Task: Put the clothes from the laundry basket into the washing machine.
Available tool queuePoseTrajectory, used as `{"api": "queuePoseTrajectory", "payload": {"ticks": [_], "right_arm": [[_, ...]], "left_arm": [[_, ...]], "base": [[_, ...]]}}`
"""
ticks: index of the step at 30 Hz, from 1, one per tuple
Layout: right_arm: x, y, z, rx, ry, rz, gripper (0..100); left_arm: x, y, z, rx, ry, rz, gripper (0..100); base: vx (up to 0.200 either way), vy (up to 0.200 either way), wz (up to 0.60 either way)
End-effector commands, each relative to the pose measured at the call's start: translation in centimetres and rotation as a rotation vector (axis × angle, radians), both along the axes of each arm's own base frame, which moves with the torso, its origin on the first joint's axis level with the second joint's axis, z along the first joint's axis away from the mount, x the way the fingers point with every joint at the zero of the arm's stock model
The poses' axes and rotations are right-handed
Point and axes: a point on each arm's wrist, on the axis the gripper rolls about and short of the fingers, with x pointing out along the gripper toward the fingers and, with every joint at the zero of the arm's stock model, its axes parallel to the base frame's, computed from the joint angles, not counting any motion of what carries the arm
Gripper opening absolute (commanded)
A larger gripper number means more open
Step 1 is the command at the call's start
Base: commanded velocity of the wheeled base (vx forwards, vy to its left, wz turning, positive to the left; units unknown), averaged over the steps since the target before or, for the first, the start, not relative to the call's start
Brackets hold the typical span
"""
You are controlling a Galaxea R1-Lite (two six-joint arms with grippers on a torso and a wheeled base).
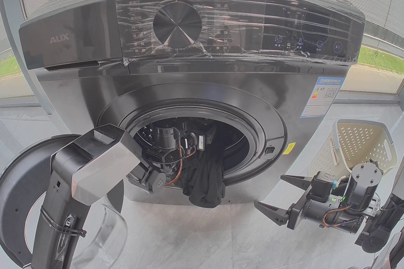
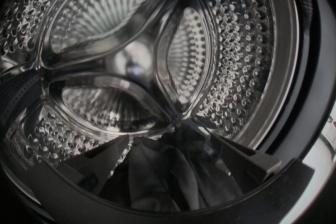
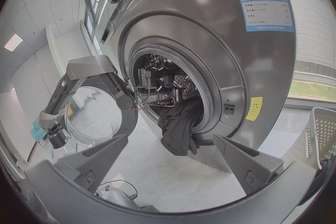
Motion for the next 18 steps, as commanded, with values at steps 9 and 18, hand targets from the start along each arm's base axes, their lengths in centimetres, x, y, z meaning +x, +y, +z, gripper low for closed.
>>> {"api": "queuePoseTrajectory", "payload": {"ticks": [9, 18], "right_arm": [[0.1, 0.1, -0.3, -0.007, 0.009, 0.001, 100], [0.0, 0.1, -0.3, -0.008, 0.012, 0.002, 100]], "left_arm": [[-5.9, 0.8, -2.1, 0.113, 0.213, -0.102, 100], [-6.3, 0.6, -4.6, 0.149, 0.271, -0.134, 100]], "base": [[0.0, 0.0, 0.0], [0.0, 0.0, 0.0]]}}
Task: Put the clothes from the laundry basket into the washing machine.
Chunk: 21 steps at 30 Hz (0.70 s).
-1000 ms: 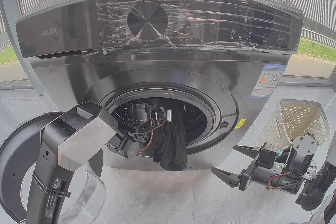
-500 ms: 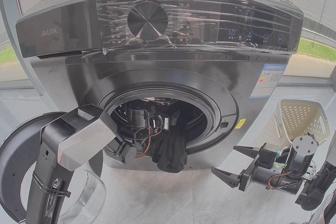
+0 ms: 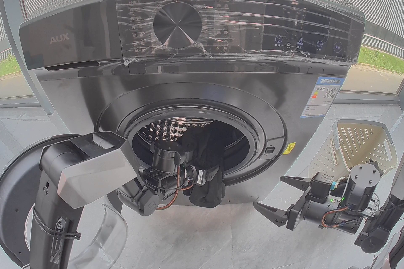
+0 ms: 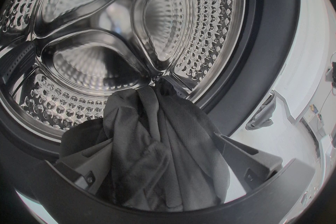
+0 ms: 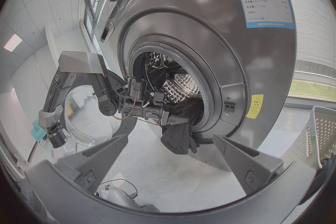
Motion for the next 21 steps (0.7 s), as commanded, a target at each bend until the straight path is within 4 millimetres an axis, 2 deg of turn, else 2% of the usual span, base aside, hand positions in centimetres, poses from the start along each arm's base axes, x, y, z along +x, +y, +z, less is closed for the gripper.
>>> {"api": "queuePoseTrajectory", "payload": {"ticks": [1, 2, 3, 9, 12, 17, 21], "right_arm": [[0.0, 0.0, -0.1, -0.001, 0.002, 0.001, 100], [0.0, 0.0, -0.1, 0.0, 0.001, 0.002, 100], [0.0, 0.0, 0.0, 0.0, 0.001, 0.002, 100], [0.0, 0.0, 0.0, -0.001, 0.0, 0.001, 100], [0.0, 0.0, 0.0, 0.0, 0.001, 0.002, 100], [0.0, 0.0, -0.1, -0.002, 0.001, 0.001, 100], [0.0, 0.0, -0.1, -0.002, 0.001, 0.001, 100]], "left_arm": [[0.1, 0.0, -1.3, 0.018, 0.022, 0.0, 100], [0.1, 0.1, -1.4, 0.02, 0.023, 0.002, 100], [0.2, 0.2, -1.7, 0.023, 0.026, 0.005, 0], [0.4, 0.3, -1.9, 0.023, 0.023, 0.014, 0], [0.8, 0.0, -1.2, 0.005, -0.004, 0.019, 0], [3.5, -1.0, 2.5, -0.091, -0.168, 0.094, 0], [4.9, -1.1, 4.5, -0.15, -0.237, 0.126, 0]], "base": [[0.0, 0.0, 0.0], [0.0, 0.0, 0.0], [0.0, 0.0, 0.0], [0.0, 0.0, 0.0], [0.0, 0.0, 0.0], [0.0, 0.0, 0.0], [0.0, 0.0, 0.0]]}}
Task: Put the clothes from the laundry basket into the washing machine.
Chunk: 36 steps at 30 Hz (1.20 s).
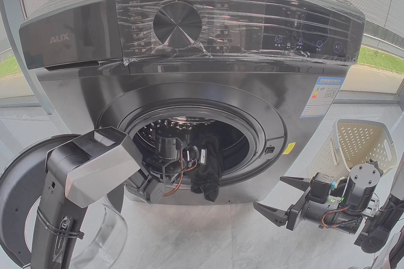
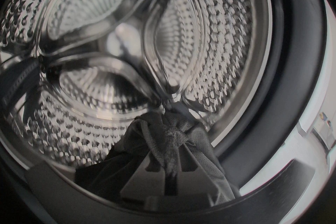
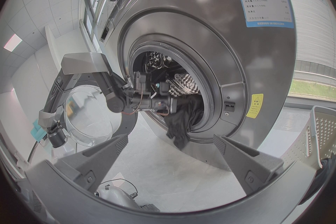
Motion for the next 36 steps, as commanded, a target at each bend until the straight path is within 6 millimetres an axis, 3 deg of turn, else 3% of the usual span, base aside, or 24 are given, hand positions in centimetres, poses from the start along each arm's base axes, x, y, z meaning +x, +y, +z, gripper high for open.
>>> {"api": "queuePoseTrajectory", "payload": {"ticks": [1, 11, 12, 19, 26, 33, 36], "right_arm": [[0.0, 0.0, 0.0, 0.0, 0.001, 0.0, 100], [0.0, 0.0, 0.0, 0.0, 0.001, 0.0, 100], [0.0, 0.0, 0.0, 0.0, 0.001, 0.0, 100], [0.0, 0.0, 0.0, 0.0, 0.001, 0.0, 100], [0.0, 0.0, 0.0, -0.001, 0.0, 0.001, 100], [0.0, 0.0, 0.0, 0.0, 0.001, 0.002, 100], [-0.1, 0.0, -0.1, -0.002, 0.004, 0.002, 100]], "left_arm": [[2.0, -0.3, 3.0, -0.084, -0.111, 0.053, 0], [2.3, -0.2, 2.5, -0.086, -0.119, 0.063, 0], [2.3, -0.2, 2.4, -0.086, -0.117, 0.064, 100], [1.2, -0.2, 1.5, -0.063, -0.07, 0.046, 100], [-2.0, -0.3, -0.2, -0.015, 0.043, -0.071, 100], [-2.2, -0.4, -1.1, 0.001, 0.068, -0.08, 100], [-2.2, -0.4, -2.6, 0.024, 0.089, -0.084, 100]], "base": [[0.0, 0.0, 0.0], [0.0, 0.0, 0.0], [0.0, 0.0, 0.0], [0.0, 0.0, 0.0], [0.0, 0.0, 0.0], [0.0, 0.0, 0.0], [0.0, 0.0, 0.0]]}}
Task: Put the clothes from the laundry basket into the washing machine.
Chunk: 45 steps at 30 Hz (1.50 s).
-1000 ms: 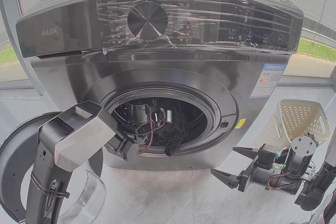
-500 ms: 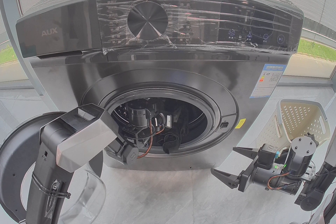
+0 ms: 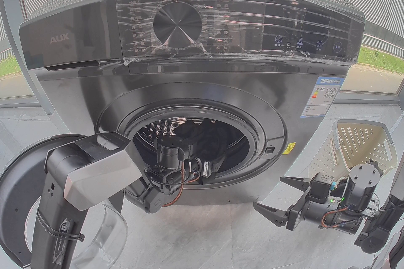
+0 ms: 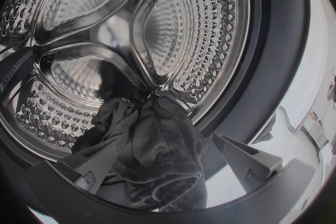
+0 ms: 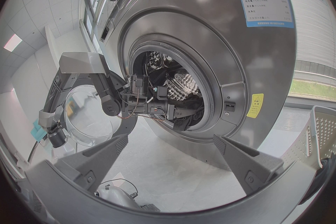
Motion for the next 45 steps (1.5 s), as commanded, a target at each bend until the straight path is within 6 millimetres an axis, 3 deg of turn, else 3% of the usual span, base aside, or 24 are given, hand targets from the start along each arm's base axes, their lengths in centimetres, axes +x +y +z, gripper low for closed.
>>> {"api": "queuePoseTrajectory", "payload": {"ticks": [1, 5, 6, 16, 18, 22, 25, 45], "right_arm": [[-0.1, 0.0, 0.0, -0.001, 0.002, 0.003, 100], [-0.2, 0.0, 0.0, -0.001, 0.0, 0.008, 100], [-0.2, 0.1, 0.0, 0.0, 0.001, 0.007, 100], [-0.2, 0.1, -0.1, -0.002, 0.004, 0.009, 100], [-0.2, 0.1, -0.1, -0.002, 0.003, 0.007, 100], [-0.2, 0.1, -0.1, -0.002, 0.004, 0.01, 100], [-0.2, 0.1, -0.1, -0.002, 0.004, 0.01, 100], [-0.3, 0.2, -0.2, -0.006, 0.011, 0.018, 100]], "left_arm": [[-0.1, 0.0, -1.5, 0.024, 0.022, -0.004, 100], [0.1, 0.0, -2.3, 0.03, 0.033, -0.002, 100], [0.1, 0.0, -2.3, 0.03, 0.033, -0.002, 0], [0.7, 0.0, -2.1, 0.017, 0.014, 0.004, 0], [1.6, -0.2, -1.0, -0.019, -0.036, 0.02, 0], [5.5, 0.7, 2.1, -0.1, -0.182, 0.127, 0], [6.6, 1.4, 3.2, -0.125, -0.225, 0.166, 0], [7.8, 1.5, 2.3, -0.138, -0.251, 0.189, 0]], "base": [[0.0, 0.0, 0.0], [0.0, 0.0, 0.0], [0.0, 0.0, 0.0], [0.0, 0.0, 0.0], [0.0, 0.0, 0.0], [0.0, 0.0, 0.0], [0.0, 0.0, 0.0], [0.0, 0.0, 0.0]]}}
